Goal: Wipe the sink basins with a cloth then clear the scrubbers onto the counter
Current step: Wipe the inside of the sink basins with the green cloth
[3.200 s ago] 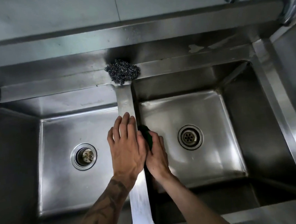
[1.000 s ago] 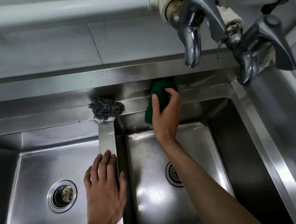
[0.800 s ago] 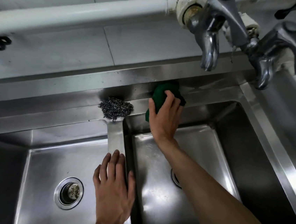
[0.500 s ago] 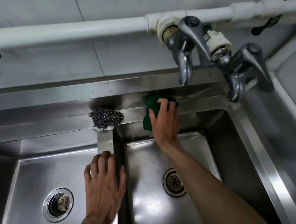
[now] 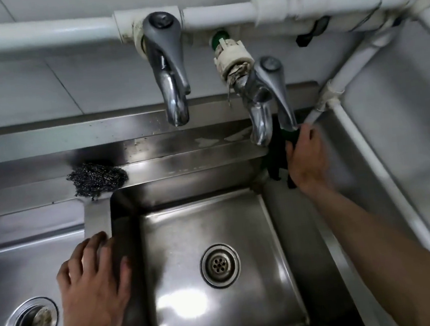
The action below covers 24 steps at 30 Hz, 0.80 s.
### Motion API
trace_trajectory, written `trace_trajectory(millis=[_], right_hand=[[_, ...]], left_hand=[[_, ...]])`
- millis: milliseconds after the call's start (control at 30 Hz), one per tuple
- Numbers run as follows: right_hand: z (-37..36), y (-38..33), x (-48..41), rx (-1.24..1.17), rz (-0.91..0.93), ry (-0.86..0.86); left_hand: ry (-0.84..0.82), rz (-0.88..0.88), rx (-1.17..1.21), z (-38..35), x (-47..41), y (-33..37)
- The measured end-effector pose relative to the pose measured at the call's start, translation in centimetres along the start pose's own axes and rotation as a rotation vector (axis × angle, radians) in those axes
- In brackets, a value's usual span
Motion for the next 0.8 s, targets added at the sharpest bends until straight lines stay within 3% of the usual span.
trace_trajectory(millis=[167,300,500,633,800], right_hand=[[1.2,2.7,1.6,-0.049,-0.017,0.085],[0.3,1.2,1.2,0.158,0.035,0.167],[-1.7,0.4,0.2,0.226,0.067,0.114],[0.3,3.0,2.6,0.149,0.126,0.086],[3.3,8.4,8.8,0.150,0.050,0.099]], left_hand=[[-0.042,0.002,0.006,0.2,-0.2,0.1],[-0.053,-0.014,-0.009,0.1,0.0,0.0],[-0.061,-0.018,-0.014,-0.2,0.0,-0.3],[-0.038,-0.003,0.016,0.1,0.1,0.1],[-0.046,0.006,0.047,0.5,0.1,0.3]])
Point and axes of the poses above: each hand's wrist, its own x-axis away from the middle knuckle, its own z-axis out of the back of the hand, y = z × x, the point moved 6 cm from there along -x, towards the middle knuckle, and after that the axes turned 14 degrees about -z, right-handed, at the moved point
